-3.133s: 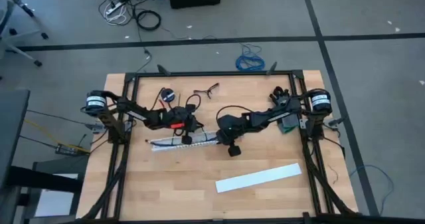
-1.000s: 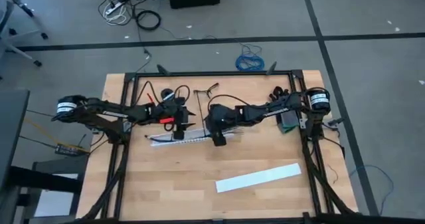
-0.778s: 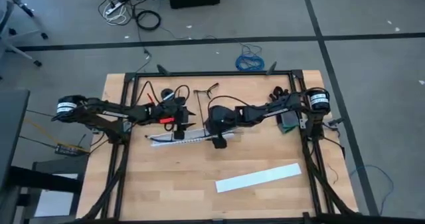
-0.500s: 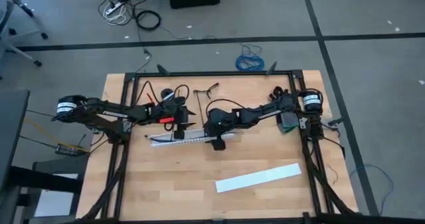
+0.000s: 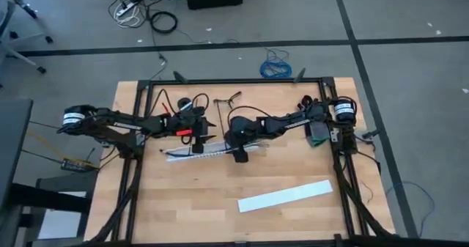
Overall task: Ziptie cables
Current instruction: Put the zip tied cable wires into the white cable duct
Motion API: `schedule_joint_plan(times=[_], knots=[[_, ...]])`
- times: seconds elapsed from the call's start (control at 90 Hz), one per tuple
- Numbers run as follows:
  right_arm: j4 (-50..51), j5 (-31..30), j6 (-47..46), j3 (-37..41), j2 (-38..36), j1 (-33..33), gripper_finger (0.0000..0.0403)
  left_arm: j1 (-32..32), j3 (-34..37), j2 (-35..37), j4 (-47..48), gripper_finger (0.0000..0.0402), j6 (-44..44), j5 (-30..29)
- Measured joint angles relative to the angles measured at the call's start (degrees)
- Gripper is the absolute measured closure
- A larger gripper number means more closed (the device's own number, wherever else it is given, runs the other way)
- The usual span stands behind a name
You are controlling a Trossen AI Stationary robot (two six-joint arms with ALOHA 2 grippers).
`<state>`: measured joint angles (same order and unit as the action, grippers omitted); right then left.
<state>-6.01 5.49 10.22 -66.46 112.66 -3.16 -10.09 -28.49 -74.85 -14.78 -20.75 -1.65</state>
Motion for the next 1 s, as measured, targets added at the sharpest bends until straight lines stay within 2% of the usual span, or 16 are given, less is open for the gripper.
schedule_joint_plan(times=[0.256, 0.644, 1.0], knots=[[-1.41, 0.14, -0.07, 0.13, 1.67, 0.0, 0.0121, 0.0, 0.0, 0.02, 0.06, 0.0218, 0.0, -0.03], [-3.24, -0.3, -0.04, 0.07, 1.67, 0.0, 0.0204, 0.0, -0.04, 0.02, 0.09, 0.0218, 0.02, -0.04], [-3.27, -0.3, -0.09, 0.04, 1.67, 0.04, 0.0213, 0.0, -0.04, 0.02, 0.16, 0.0218, 0.16, -0.02]])
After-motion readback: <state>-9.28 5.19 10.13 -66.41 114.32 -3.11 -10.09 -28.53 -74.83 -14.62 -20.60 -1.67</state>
